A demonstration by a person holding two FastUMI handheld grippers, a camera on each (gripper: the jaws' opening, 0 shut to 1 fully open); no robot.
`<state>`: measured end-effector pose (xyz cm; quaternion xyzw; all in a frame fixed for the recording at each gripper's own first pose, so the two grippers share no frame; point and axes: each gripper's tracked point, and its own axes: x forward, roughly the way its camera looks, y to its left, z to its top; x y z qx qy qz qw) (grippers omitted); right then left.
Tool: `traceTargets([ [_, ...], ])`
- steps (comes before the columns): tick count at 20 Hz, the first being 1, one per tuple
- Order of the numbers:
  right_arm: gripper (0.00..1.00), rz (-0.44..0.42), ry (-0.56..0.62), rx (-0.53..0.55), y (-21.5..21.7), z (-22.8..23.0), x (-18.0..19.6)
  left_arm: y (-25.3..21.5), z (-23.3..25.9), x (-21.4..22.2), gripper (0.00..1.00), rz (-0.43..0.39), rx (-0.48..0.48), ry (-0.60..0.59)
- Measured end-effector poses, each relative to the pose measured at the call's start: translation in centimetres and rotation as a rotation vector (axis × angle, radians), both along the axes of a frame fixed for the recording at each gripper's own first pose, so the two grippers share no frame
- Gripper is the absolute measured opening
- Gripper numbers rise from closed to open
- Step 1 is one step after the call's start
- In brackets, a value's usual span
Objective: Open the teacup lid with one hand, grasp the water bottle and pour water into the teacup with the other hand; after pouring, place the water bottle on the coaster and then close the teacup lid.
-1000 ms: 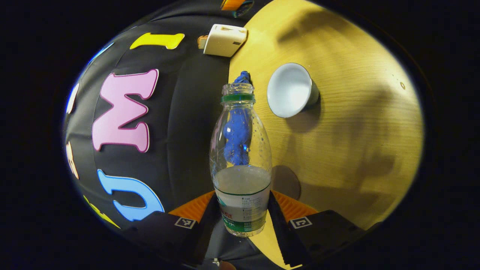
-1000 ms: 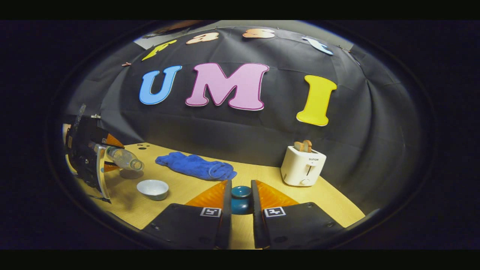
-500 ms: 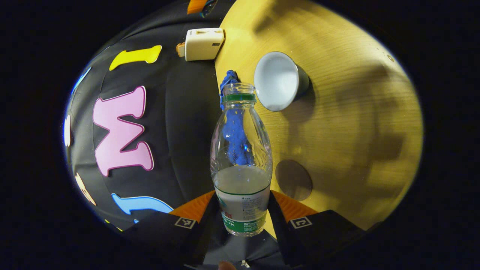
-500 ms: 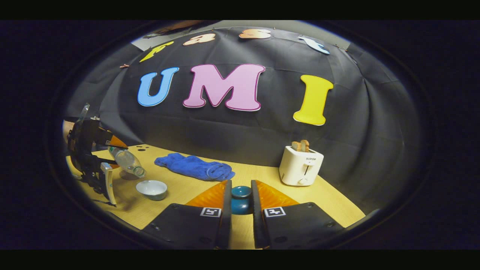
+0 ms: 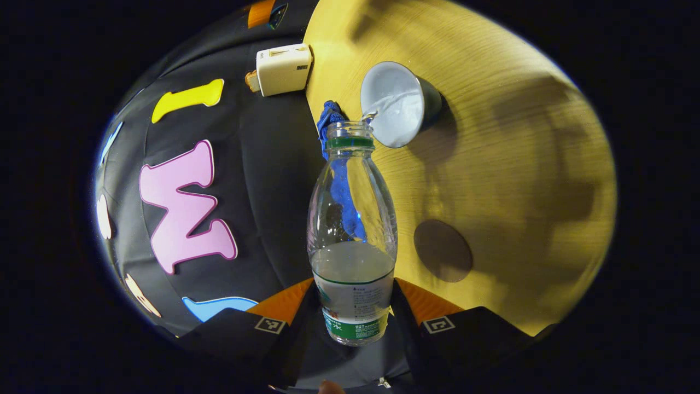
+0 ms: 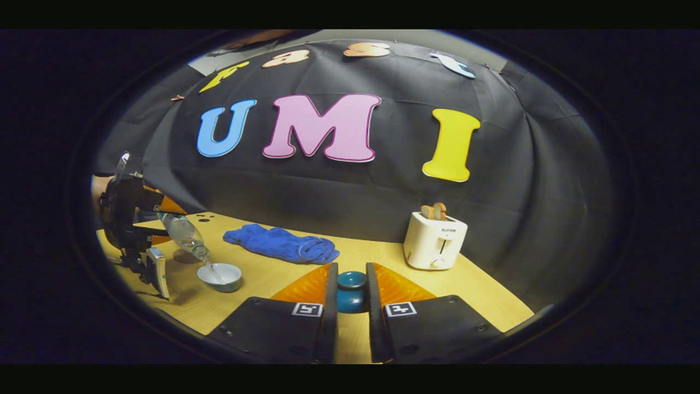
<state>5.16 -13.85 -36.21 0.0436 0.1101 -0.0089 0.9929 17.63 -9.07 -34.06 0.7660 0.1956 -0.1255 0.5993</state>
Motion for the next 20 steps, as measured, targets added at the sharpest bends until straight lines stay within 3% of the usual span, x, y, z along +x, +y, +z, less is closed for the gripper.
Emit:
traceTargets([
  [1, 0.27, 0.0, -0.001, -0.001, 0.0, 0.1, 0.0, 0.0, 0.3, 0.1, 0.76, -0.008, 0.011, -0.006],
  [3, 0.27, -0.002, -0.002, -0.001, 0.0, 0.1, 0.0, -0.1, 0.9, 0.5, 0.75, -0.03, 0.034, -0.023],
  [4, 0.22, -0.004, -0.004, 0.0, -0.1, 0.1, 0.0, -0.2, 1.2, 0.7, 0.76, -0.045, 0.046, -0.033],
  [5, 0.31, -0.005, -0.004, 0.0, -0.2, 0.1, 0.0, -0.3, 1.6, 0.9, 0.75, -0.059, 0.058, -0.044],
  [6, 0.22, -0.006, -0.005, 0.001, -0.1, 0.1, -0.1, -0.3, 1.8, 1.1, 0.76, -0.075, 0.066, -0.05],
  [14, 0.22, -0.014, -0.008, -0.006, -0.4, 0.3, -0.2, -0.2, 4.0, 3.0, 0.76, -0.184, 0.164, -0.093],
  [15, 0.27, -0.013, -0.01, -0.006, -0.4, 0.4, -0.3, -0.4, 4.4, 3.1, 0.76, -0.197, 0.173, -0.1],
  [19, 0.22, -0.01, -0.015, -0.005, -0.2, 0.6, -0.3, -1.5, 5.7, 3.8, 0.76, -0.266, 0.23, -0.141],
  [20, 0.31, -0.012, -0.018, -0.005, -0.2, 0.7, -0.2, -1.8, 5.9, 3.9, 0.76, -0.284, 0.245, -0.155],
])
